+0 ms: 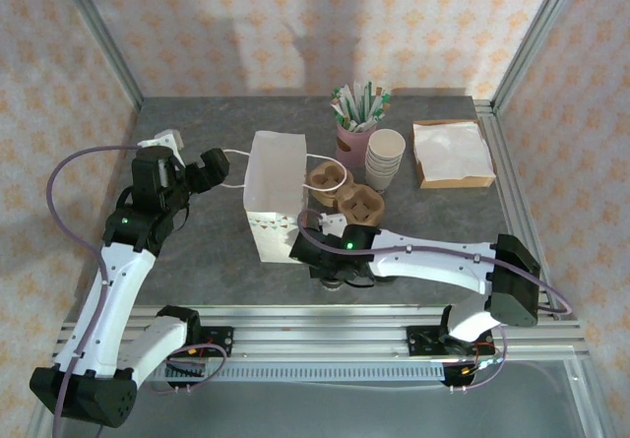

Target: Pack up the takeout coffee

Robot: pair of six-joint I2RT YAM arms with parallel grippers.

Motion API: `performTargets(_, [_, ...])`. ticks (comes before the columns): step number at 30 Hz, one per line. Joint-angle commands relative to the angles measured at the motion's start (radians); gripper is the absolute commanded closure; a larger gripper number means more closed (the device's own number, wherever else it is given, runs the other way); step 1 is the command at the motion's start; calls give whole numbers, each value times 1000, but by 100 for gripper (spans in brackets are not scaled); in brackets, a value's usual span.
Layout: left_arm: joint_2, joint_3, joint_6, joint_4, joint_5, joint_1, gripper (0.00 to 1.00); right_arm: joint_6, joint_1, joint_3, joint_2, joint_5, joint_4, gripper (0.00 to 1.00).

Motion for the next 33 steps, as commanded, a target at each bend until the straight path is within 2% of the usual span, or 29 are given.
performTargets(1, [5,32,17,-20,-31,-10,2,48,19,-106,54,-58,-79,29])
performTargets(5, [6,32,16,-21,-31,-12,2,79,33,-156,60,-55,-57,30])
performTargets(9, [7,32,16,-21,-31,-11,2,132,73,-191,43,12,-51,30])
performTargets(13, [9,34,16,-23,-31,-11,2,147,85,-259,18,7,43,31])
performTargets(18, [7,32,17,-21,-36,-11,2,178,143,-249,90,107,1,32])
performTargets(21, [12,34,16,-22,-32,-10,2,189,179,-248,113,116,14,32])
performTargets(27, [12,32,17,-21,-34,-10,2,217,183,-258,97,101,33,32])
performTargets(33, [12,33,17,-23,-30,-11,2,233,141,-165,82,138,-71,31])
